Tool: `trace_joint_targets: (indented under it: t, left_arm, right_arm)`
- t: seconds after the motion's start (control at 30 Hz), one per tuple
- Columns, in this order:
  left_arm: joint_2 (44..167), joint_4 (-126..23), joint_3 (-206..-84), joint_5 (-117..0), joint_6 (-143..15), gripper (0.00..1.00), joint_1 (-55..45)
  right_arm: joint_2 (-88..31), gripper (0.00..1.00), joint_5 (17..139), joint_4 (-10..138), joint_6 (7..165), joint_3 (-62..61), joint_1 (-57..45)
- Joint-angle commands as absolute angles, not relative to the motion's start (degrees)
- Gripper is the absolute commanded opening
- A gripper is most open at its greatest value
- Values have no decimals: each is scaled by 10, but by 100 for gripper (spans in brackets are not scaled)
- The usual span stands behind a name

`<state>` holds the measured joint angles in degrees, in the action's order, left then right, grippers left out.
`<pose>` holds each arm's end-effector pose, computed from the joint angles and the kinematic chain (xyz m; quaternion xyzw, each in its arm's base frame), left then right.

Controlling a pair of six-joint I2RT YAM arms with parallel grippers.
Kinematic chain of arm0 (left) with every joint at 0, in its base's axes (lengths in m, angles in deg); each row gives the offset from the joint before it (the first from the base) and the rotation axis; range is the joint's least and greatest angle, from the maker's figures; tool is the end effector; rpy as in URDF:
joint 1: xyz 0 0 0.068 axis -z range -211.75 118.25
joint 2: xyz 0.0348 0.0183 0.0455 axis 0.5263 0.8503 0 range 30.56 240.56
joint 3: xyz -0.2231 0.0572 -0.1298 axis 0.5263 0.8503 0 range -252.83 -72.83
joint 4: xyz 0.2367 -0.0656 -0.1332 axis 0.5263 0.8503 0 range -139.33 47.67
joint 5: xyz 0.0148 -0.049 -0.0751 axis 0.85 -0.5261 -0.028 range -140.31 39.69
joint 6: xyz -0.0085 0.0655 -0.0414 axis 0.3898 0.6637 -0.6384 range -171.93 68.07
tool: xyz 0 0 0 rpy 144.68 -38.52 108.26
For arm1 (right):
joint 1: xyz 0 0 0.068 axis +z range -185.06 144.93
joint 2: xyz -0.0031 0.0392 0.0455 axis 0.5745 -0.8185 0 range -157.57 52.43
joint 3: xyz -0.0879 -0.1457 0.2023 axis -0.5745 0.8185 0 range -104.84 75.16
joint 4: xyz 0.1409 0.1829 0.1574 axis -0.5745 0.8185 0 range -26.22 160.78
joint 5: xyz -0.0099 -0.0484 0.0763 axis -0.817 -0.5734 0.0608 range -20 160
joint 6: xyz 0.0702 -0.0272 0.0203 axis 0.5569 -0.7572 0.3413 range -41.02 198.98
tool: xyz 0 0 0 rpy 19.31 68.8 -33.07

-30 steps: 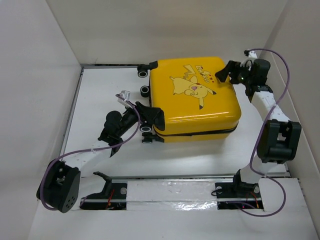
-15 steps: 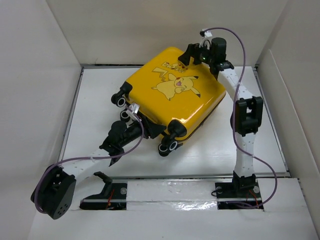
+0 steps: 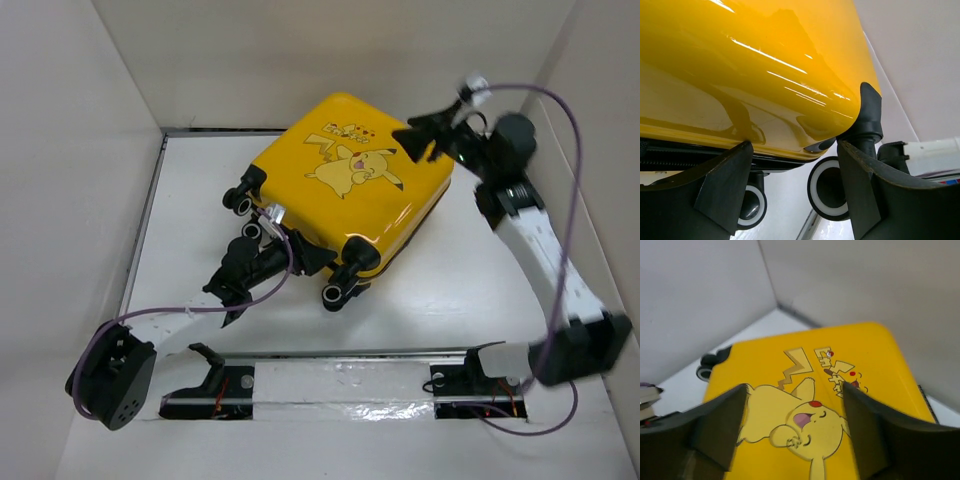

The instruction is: Pack the luggage

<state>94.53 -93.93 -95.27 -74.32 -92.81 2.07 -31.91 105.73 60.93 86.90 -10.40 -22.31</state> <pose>0.2175 -0.1784 0.2199 0.1093 0.6809 -0.5445 0.4775 0.3672 0.1230 0.4422 -0.2517 0.6387 0.3306 0.6477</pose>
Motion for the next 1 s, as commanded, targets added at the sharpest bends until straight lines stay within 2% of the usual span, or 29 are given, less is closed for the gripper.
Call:
trace_joint_targets:
  t: [0.0, 0.03, 0.07, 0.13, 0.17, 0.27, 0.3, 0.33, 0.4, 0.43, 0.5, 0.53, 0.67, 0.73, 0.97]
  left_arm:
    - [921, -965, -965, -729, -894, 65, 27]
    - [903, -955, -961, -725, -888, 65, 27]
    - [895, -930, -957, -717, -882, 64, 27]
    - [868, -910, -945, -708, -865, 63, 27]
    - [859, -896, -938, -698, -862, 61, 27]
    - [812, -861, -929, -677, -850, 51, 27]
    - [799, -853, -926, -674, -848, 46, 27]
    - [775, -846, -925, -673, -846, 37, 27]
    - [755, -832, -921, -678, -849, 34, 27]
    - [741, -830, -920, -685, -850, 38, 27]
    - [739, -811, -929, -698, -848, 50, 52]
    - [747, -805, -932, -702, -845, 61, 63]
    - [772, -779, -945, -719, -831, 79, 100]
    - [782, -775, -946, -716, -822, 87, 108]
    - [816, -800, -953, -747, -815, 95, 113]
  right_arm:
    - [-134, 54, 982, 459, 857, 100, -210]
    - [-91, 7, 949, 438, 853, 225, -197]
    - [-49, 0, 891, 434, 849, 283, -182]
    - [60, 0, 842, 431, 856, 436, -148]
    - [92, 0, 797, 428, 870, 482, -142]
    - [211, 0, 774, 451, 912, 612, -148]
    - [235, 0, 774, 456, 921, 635, -148]
    - [266, 0, 773, 472, 930, 652, -155]
    - [275, 3, 764, 485, 930, 670, -161]
    - [260, 11, 765, 486, 917, 670, -169]
    - [227, 19, 769, 481, 898, 657, -177]
    - [204, 27, 774, 468, 889, 650, -182]
    - [62, 33, 848, 431, 855, 612, -202]
    - [29, 36, 865, 388, 845, 603, -202]
    - [-51, 42, 882, 297, 800, 585, -202]
